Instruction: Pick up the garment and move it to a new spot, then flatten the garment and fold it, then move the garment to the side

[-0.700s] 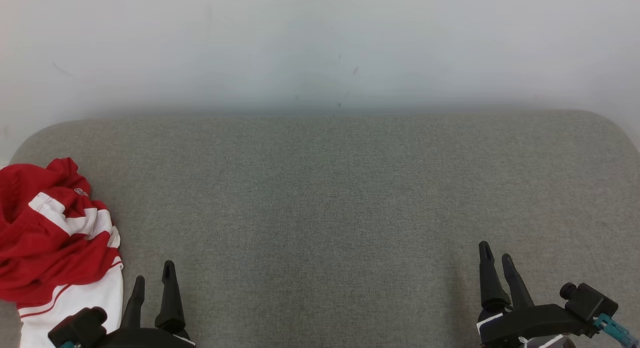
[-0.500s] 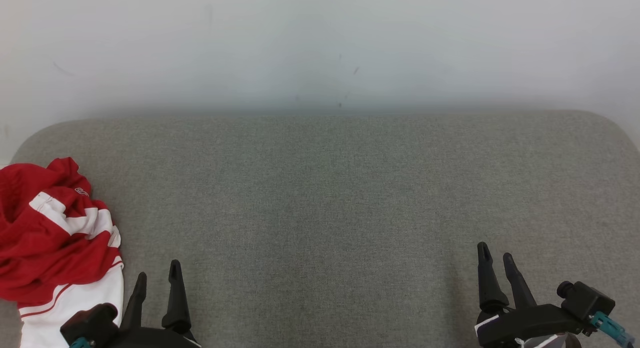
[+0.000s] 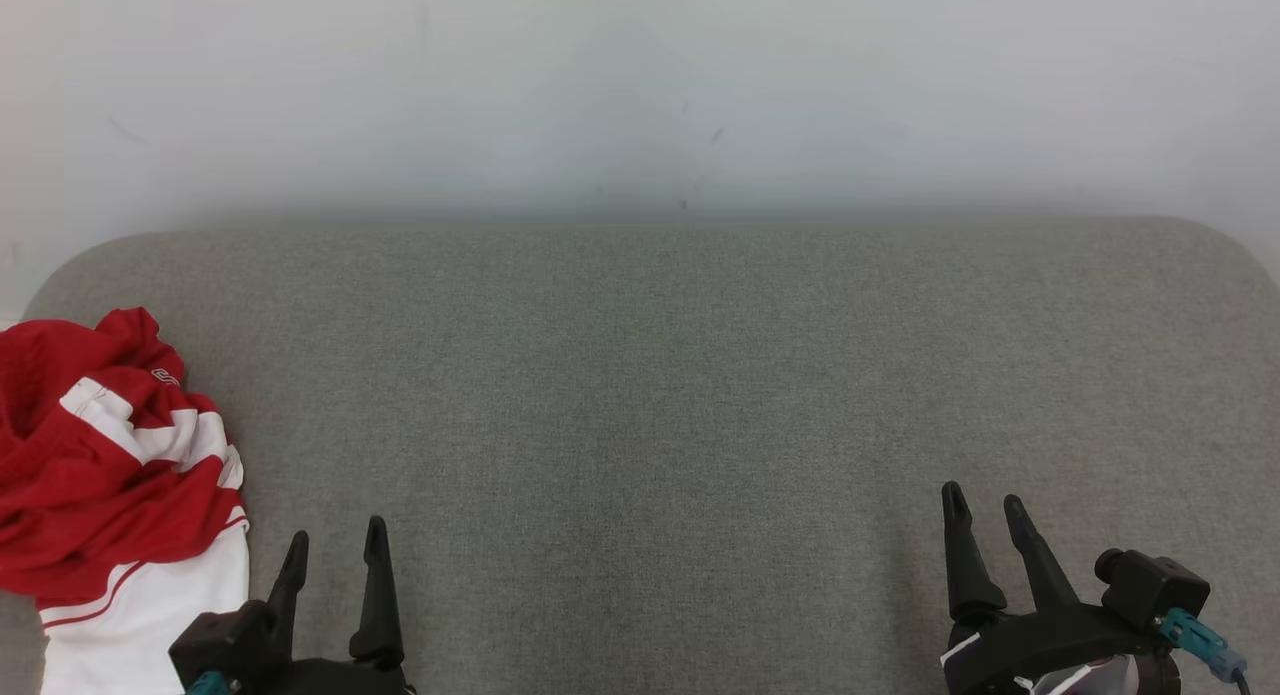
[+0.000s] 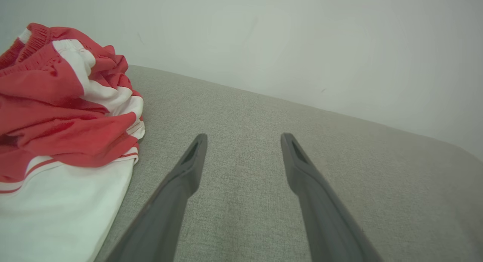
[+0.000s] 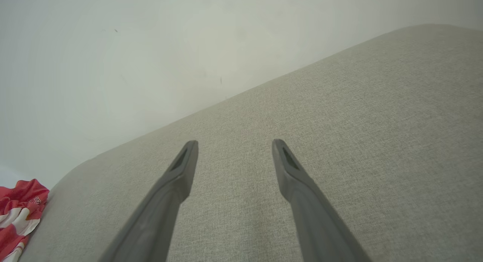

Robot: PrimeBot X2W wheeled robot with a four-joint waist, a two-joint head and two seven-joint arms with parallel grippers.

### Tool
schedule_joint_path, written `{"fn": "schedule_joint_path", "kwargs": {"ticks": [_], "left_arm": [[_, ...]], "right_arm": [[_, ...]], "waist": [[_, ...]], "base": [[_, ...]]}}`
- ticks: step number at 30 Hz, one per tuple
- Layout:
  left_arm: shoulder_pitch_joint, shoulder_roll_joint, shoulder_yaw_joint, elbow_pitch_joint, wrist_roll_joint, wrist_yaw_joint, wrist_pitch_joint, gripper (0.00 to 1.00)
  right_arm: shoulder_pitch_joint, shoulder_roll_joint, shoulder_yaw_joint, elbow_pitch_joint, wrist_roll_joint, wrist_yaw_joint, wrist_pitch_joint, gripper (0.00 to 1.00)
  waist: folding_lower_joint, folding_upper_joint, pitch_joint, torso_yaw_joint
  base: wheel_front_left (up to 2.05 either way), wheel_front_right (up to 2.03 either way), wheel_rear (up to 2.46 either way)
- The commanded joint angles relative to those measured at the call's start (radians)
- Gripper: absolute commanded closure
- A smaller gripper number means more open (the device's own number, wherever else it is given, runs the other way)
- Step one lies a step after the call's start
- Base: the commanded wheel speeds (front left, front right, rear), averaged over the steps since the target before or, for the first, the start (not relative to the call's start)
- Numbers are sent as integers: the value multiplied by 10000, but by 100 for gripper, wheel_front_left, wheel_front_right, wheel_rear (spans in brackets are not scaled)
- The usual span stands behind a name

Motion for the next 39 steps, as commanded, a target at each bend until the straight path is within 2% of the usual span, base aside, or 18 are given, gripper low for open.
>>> {"fn": "schedule_joint_path", "kwargs": {"ticks": [1,39], "left_arm": [[-79,112,-95,-75,348,56,-121,0],[-62,260,-856,-73,3164,435,-1107,0]], "right_arm": [[-195,-22,-53,-126,-331,63,-39,0],[-283,-28,-6,110,-3375,62,-485,0]], "waist": [[0,-1,30,11],[0,-1,189,100]], "base": [[0,0,0],[0,0,0]]}}
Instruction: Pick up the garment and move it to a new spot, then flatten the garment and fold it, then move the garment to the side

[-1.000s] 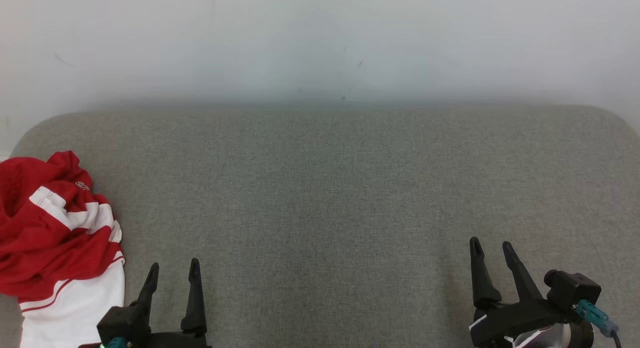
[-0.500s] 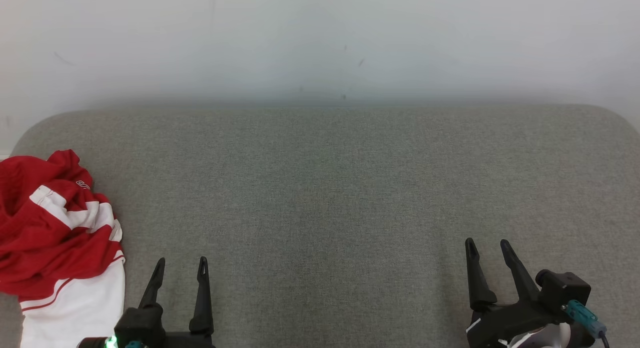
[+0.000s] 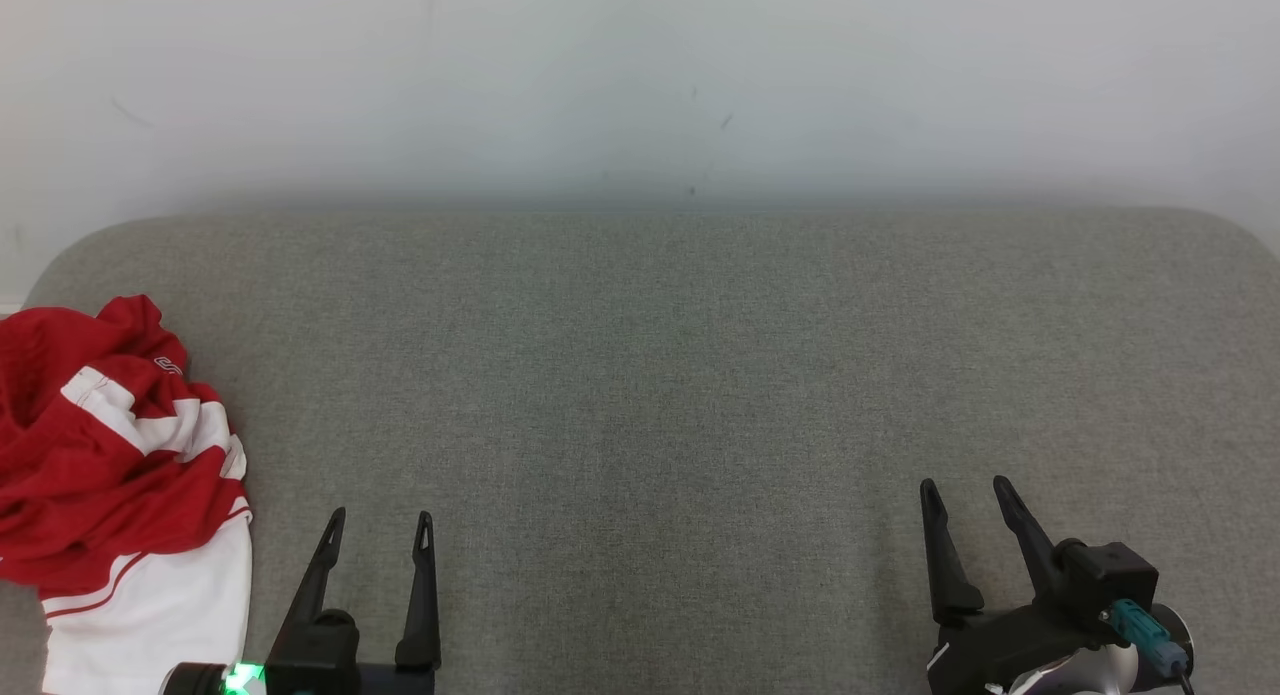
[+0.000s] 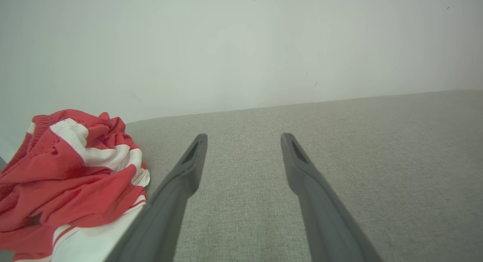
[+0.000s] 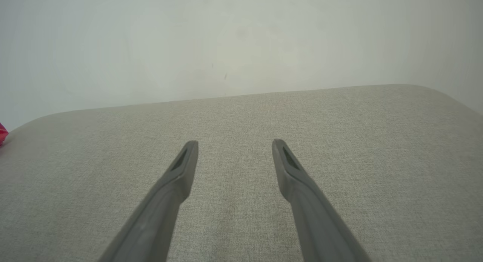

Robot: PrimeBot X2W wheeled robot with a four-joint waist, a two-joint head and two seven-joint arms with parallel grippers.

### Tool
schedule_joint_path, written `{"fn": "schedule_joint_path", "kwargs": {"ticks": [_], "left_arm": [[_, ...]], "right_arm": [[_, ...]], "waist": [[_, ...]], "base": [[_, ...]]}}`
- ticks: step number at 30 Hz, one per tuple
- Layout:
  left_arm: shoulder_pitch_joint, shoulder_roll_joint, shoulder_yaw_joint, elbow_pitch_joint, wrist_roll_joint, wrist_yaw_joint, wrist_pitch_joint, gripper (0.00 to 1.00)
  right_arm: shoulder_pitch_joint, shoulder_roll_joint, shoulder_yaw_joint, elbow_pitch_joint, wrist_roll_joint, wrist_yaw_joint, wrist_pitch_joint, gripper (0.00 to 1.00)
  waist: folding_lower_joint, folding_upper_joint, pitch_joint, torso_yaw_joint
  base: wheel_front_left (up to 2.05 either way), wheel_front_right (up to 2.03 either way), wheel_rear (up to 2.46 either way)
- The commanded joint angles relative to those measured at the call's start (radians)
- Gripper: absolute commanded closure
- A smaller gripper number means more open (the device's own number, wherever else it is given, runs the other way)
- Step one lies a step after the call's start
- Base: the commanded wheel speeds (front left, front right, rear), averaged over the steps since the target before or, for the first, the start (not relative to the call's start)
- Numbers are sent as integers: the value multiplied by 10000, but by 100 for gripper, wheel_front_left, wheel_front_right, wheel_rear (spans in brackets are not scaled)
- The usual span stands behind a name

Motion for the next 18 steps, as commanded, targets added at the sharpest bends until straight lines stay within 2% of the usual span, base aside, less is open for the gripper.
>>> {"fn": "schedule_joint_path", "kwargs": {"ticks": [1,8,18], "left_arm": [[-15,40,-28,-53,233,50,-79,0],[-11,12,-83,1,664,112,-237,0],[-41,-101,74,100,410,-30,-221,0]], "right_arm": [[-114,-21,23,5,-237,34,-79,0],[-114,-22,40,-10,-715,36,-107,0],[-77,-23,60,-38,-638,36,-50,0]], "waist": [[0,-1,9,0],[0,-1,84,24],[0,-1,119,42]], "base": [[0,0,0],[0,0,0],[0,0,0]]}}
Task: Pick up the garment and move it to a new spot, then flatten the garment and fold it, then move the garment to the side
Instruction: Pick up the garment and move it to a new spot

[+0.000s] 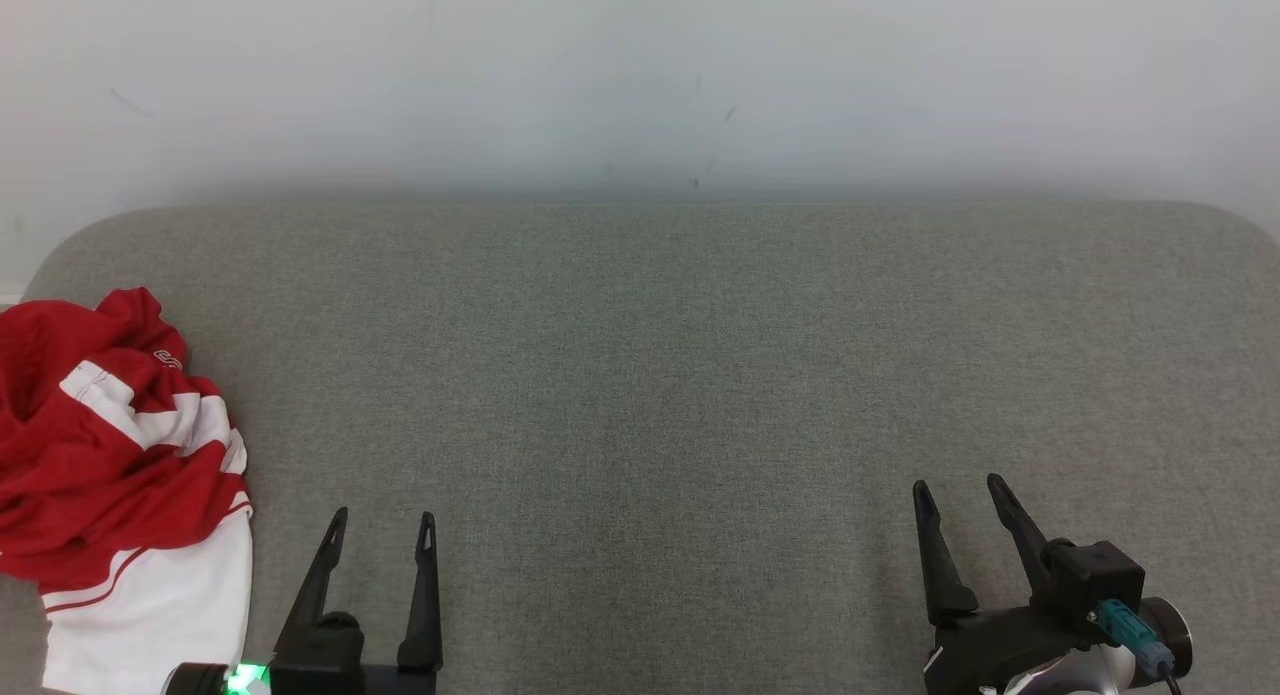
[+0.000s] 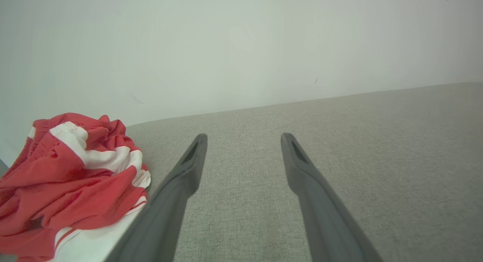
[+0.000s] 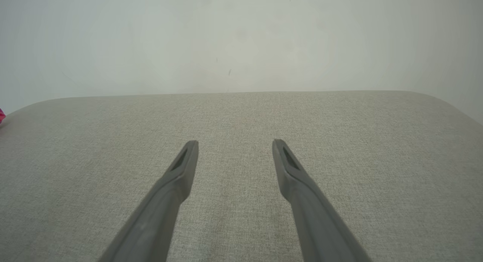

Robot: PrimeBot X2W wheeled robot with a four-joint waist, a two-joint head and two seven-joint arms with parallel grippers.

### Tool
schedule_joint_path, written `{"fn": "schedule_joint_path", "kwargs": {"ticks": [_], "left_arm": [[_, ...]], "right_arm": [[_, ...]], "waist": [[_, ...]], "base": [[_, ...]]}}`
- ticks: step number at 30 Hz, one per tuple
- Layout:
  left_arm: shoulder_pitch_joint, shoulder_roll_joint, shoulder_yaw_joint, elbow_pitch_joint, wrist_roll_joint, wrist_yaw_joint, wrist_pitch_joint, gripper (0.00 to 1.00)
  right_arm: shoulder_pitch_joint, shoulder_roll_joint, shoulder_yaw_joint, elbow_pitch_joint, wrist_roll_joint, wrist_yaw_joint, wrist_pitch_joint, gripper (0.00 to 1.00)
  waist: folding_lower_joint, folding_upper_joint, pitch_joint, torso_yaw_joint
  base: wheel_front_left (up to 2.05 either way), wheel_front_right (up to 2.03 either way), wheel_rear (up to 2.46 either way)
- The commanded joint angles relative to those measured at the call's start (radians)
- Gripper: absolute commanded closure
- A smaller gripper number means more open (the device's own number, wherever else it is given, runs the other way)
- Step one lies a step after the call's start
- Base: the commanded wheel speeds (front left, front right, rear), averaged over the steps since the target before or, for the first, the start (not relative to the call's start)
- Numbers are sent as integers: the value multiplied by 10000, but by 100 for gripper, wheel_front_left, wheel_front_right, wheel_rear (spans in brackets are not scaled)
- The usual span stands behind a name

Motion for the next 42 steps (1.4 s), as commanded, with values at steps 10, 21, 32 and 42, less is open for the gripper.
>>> {"fn": "schedule_joint_path", "kwargs": {"ticks": [10,21,32,42], "left_arm": [[2,-363,439,500,-740,-266,-47,0],[319,-375,430,878,-598,-397,-48,0],[687,-200,807,889,-672,-321,-47,0],[808,-115,1221,657,-877,-134,-47,0]], "right_arm": [[188,-18,34,-31,82,36,290,0],[712,-18,21,-383,195,35,711,0],[930,-18,294,-383,556,35,730,0],[427,-21,870,-251,590,35,815,0]], "waist": [[0,-1,-278,348],[0,-1,-869,2112],[0,-1,-1229,4131],[0,-1,-866,4799]], "base": [[0,0,0],[0,0,0],[0,0,0],[0,0,0]]}}
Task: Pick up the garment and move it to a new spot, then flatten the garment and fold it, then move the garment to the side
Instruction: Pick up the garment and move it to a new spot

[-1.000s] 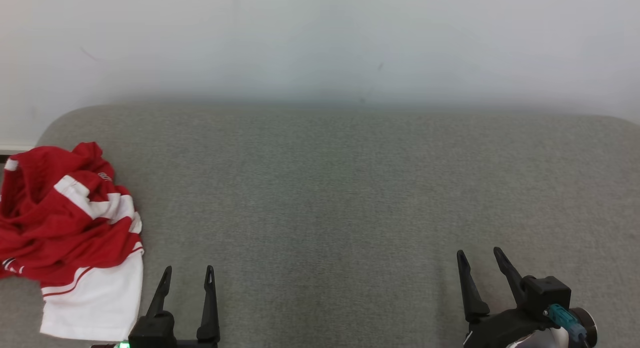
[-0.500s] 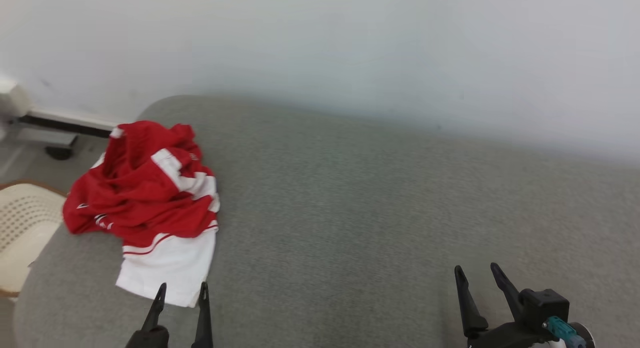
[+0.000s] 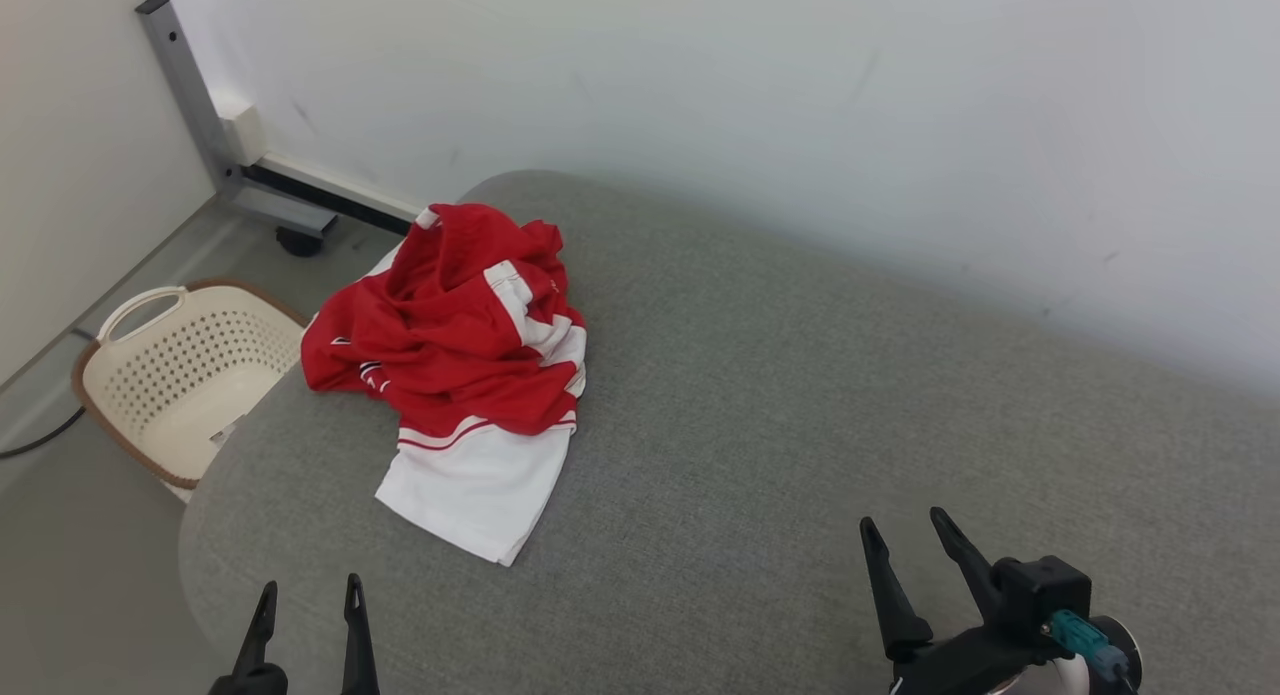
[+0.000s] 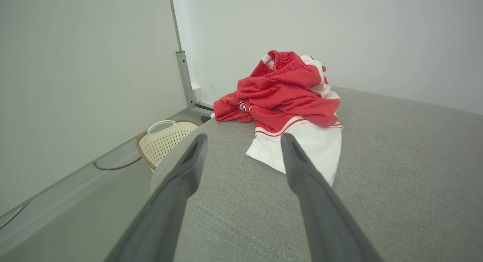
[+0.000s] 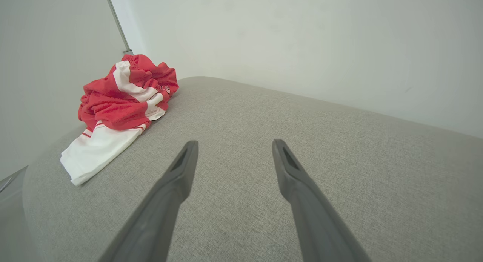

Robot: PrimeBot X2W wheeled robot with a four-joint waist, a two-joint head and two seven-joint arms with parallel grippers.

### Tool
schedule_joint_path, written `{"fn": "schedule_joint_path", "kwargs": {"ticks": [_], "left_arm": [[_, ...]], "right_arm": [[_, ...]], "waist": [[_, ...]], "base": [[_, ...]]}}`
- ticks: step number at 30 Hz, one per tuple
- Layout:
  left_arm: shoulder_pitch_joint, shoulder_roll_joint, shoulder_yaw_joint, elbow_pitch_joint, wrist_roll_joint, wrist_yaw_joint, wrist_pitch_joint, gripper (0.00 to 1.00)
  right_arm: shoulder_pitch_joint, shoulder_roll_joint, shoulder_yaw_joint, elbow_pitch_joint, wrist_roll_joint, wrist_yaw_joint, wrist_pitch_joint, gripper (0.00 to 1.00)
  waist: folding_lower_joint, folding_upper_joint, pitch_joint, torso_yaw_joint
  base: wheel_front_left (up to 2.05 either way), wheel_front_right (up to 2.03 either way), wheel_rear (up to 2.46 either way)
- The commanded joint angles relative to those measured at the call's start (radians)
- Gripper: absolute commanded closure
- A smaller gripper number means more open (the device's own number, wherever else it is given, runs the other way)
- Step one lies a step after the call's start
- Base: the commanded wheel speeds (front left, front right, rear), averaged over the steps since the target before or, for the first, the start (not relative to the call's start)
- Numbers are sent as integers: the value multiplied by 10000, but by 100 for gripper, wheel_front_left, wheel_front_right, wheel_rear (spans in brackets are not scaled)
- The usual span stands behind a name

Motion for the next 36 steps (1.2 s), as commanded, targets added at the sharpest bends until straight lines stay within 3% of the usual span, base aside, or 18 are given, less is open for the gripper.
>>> {"fn": "schedule_joint_path", "kwargs": {"ticks": [1,7,13,23,27,36], "left_arm": [[138,-10,27,-73,-116,7,-47,0],[170,-118,135,-176,-207,64,-47,0],[-568,-107,78,222,-553,-354,61,0],[-4196,193,-848,2710,-207,-1212,1486,0],[-5999,494,-588,4307,-511,-1329,1861,0],[-7816,1261,-1031,6299,-815,-1734,2509,0]], "right_arm": [[-72,-19,36,62,3,33,-5,0],[-405,-21,283,352,131,33,-38,0],[-530,-18,299,582,79,33,-89,0],[-285,-22,-241,276,-486,33,118,0],[-339,-25,-193,-553,-990,33,637,0],[-262,-24,-257,-2081,-1708,30,1495,0]], "waist": [[1,0,175,246],[1,0,301,328],[1,0,338,336],[1,0,636,151],[1,0,1421,-910],[1,0,2837,-2622]], "base": [[0,0,0],[0,0,0],[0,0,0],[0,0,0],[0,0,0],[0,0,0]]}}
